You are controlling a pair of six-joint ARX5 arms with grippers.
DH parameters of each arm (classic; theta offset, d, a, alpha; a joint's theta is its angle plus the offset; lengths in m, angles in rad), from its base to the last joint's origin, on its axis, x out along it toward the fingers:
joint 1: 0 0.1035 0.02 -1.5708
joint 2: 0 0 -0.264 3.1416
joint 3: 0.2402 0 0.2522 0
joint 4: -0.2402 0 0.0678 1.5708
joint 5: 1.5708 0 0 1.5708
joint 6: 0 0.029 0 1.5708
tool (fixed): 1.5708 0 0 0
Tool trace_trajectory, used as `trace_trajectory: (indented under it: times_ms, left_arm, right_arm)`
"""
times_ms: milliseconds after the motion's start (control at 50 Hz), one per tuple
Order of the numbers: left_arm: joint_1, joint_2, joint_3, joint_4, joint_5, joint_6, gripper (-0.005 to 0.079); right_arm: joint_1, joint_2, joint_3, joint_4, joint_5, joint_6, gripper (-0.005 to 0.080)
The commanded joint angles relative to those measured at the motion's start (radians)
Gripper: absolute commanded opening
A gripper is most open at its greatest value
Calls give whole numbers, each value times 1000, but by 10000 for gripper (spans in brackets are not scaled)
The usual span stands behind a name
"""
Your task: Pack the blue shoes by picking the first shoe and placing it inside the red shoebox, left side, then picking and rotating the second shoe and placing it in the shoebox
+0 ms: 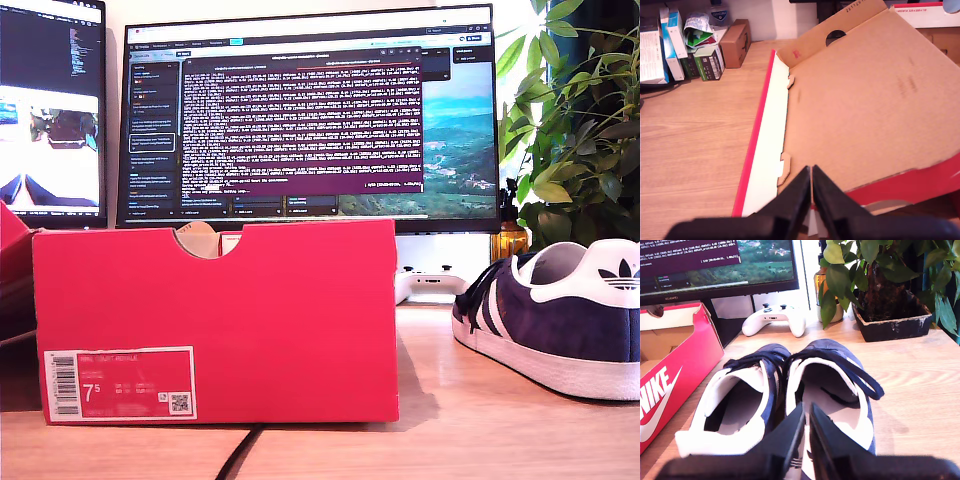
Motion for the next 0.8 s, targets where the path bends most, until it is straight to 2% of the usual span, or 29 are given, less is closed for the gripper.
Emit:
trace_trajectory:
  times_ms: [0, 100, 200, 280, 320, 340, 380, 440, 460, 560, 620, 700, 780]
  left_arm:
    - [-1, -8, -31, 8, 5, 7, -19]
    - [-1, -8, -31, 19, 13, -3, -19]
    - [-1, -8, -31, 19, 14, -3, -19]
    - [-1, -8, -31, 42, 41, -38, -19]
    - [-1, -8, -31, 72, 66, -68, -19]
    - [-1, -8, -31, 86, 79, -89, -19]
    - [-1, -8, -31, 128, 111, -125, -19]
    - [-2, -8, -31, 199, 169, -171, -19]
    - [-2, -8, -31, 227, 183, -235, -19]
    - [-9, -8, -31, 353, 236, -323, -19]
    - [-15, -8, -31, 425, 265, -420, -19]
    - [-26, -8, -29, 499, 312, -446, -19]
    - [-42, -8, -14, 510, 390, -440, -19]
  right_arm:
    - [-2, -7, -14, 12, 0, 2, -2]
    - [-2, -7, -14, 22, -4, 5, -2]
    - [-2, -7, -14, 93, -10, 13, -2]
    - [-2, -7, -14, 160, -36, 77, -2]
    - [-2, -7, -14, 198, -49, 86, -2]
    - [-2, -7, -14, 216, -59, 157, -2]
    - [-2, -7, -14, 253, -74, 173, -2]
    - [-1, -7, -14, 309, -97, 295, -2]
    - [-1, -7, -14, 326, -111, 320, -2]
    - [-1, -7, -13, 399, -175, 379, -2]
    - [-1, -6, -12, 431, -203, 402, -2]
    - [-1, -6, -1, 440, -221, 409, -2]
    - [-1, 3, 19, 438, -223, 423, -2]
